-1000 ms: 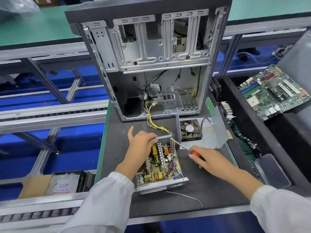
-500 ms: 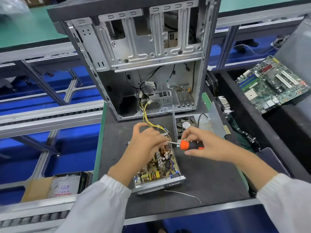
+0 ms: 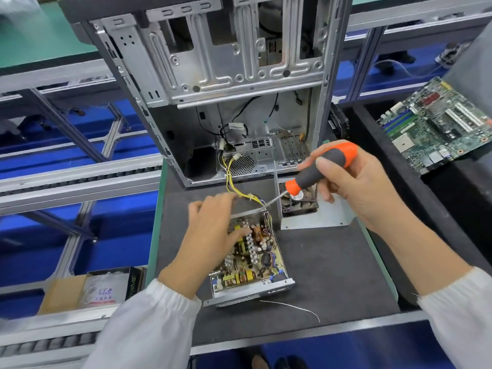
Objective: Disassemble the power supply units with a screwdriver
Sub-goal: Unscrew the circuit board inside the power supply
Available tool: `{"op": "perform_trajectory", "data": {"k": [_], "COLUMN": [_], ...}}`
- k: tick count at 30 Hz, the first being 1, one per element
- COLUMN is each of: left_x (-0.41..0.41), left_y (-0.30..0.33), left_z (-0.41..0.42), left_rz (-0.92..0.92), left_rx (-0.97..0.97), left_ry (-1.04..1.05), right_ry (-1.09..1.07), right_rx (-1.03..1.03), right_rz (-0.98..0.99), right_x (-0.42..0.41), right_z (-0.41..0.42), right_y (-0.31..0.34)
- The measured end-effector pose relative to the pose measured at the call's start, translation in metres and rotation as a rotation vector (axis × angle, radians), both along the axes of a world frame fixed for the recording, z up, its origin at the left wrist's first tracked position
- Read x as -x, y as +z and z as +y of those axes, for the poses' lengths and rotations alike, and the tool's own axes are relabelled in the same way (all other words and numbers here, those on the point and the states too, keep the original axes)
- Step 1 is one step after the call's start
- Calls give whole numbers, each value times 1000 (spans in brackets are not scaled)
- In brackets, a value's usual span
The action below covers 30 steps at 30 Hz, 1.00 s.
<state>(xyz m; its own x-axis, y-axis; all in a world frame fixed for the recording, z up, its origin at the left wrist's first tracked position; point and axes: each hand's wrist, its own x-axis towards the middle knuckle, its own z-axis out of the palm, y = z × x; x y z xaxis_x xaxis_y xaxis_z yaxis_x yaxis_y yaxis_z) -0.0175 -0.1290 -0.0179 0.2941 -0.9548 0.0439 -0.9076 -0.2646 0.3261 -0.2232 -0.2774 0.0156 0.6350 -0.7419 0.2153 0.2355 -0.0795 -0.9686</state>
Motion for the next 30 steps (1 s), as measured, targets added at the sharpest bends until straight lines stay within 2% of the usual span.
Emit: {"op": "perform_trajectory", "data": {"k": [2, 4, 7, 11, 13, 17, 24, 30], "left_x": [0, 3, 17, 31, 30, 30, 28, 25], "left_y": [5, 8, 0, -22, -29, -33, -32, -31], "left_z": [3, -2, -16, -19, -16, -15, -18, -20], "left_rz": [-77, 45, 258, 291, 250, 135, 83, 316], "left_rx": [161, 142, -152, -410, -477, -464, -489, -476], "left_ry": [-108, -367, -625, -775, -812, -858, -894, -798], "right_ry": [-47, -42, 4, 29, 35, 34, 52, 65], "right_rx": [79, 109, 114, 116, 129, 96, 82, 80], "right_rz": [69, 148, 255, 354, 392, 419, 462, 473], "right_x": [4, 6, 6, 9, 11, 13, 13, 12], "right_z": [-3, -3, 2, 5, 6, 8, 8, 11], "right_y": [-1, -4, -11, -19, -22, -25, -24, -23]}}
